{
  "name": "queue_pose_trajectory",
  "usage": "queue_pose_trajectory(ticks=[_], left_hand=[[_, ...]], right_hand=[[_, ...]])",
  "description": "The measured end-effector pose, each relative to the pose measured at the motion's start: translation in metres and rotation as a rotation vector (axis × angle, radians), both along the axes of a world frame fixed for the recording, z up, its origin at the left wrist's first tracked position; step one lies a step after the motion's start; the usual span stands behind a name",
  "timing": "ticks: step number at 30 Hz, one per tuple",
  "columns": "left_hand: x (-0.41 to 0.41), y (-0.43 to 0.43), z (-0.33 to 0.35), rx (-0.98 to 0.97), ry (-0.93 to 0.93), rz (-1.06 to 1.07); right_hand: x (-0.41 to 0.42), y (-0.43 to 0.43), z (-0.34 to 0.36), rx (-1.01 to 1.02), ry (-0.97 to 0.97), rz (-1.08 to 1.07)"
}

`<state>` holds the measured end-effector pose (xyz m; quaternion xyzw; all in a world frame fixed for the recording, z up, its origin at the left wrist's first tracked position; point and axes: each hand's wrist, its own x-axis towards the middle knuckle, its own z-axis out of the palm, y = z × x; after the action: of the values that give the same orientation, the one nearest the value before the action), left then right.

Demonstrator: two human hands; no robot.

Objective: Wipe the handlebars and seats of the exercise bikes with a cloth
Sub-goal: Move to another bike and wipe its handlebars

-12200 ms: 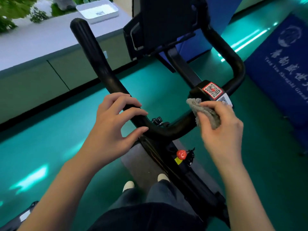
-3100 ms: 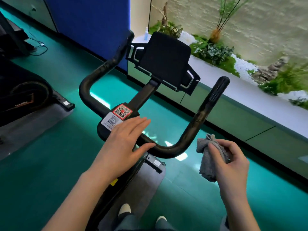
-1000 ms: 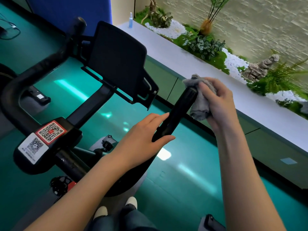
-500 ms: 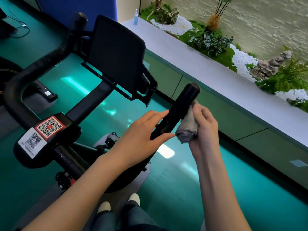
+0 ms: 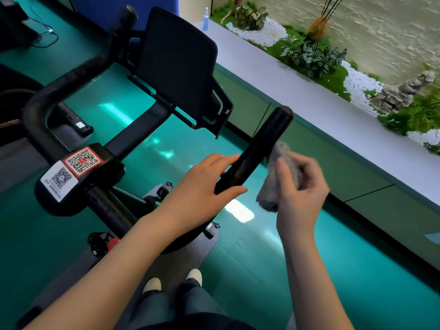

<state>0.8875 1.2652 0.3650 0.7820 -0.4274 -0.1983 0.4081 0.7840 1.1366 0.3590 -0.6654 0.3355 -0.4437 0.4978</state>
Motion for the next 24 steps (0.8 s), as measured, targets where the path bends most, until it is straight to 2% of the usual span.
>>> queue_pose_trajectory(ticks=[3,7,10,14,17,24], left_hand=[[-0.005,0.007,0.000,0.012,-0.007,0.013],[-0.006,0.015,0.000,-0.004,-0.033,0.027],[-0.007,0.024,-0.001,0.007,-0.056,0.003],[-0.005,0.036,-0.002,0.033,-0.063,-0.030],[-0.004,0.045,-0.002,0.030,-0.066,-0.064],[0.005,0.070,-0.006,0.046,-0.090,-0.117]], right_hand=[[0.012,-0.012,0.013,-0.052,-0.081,-0.053],[0.012,0.033,-0.004,-0.213,0.011,0.036],[0.001,0.050,-0.013,-0.210,0.058,0.130],[0.003,0.031,0.000,-0.247,0.049,0.041],[0.007,0.049,-0.005,-0.283,0.119,0.037],[0.000,0.062,-0.003,-0.211,0.158,-0.018]])
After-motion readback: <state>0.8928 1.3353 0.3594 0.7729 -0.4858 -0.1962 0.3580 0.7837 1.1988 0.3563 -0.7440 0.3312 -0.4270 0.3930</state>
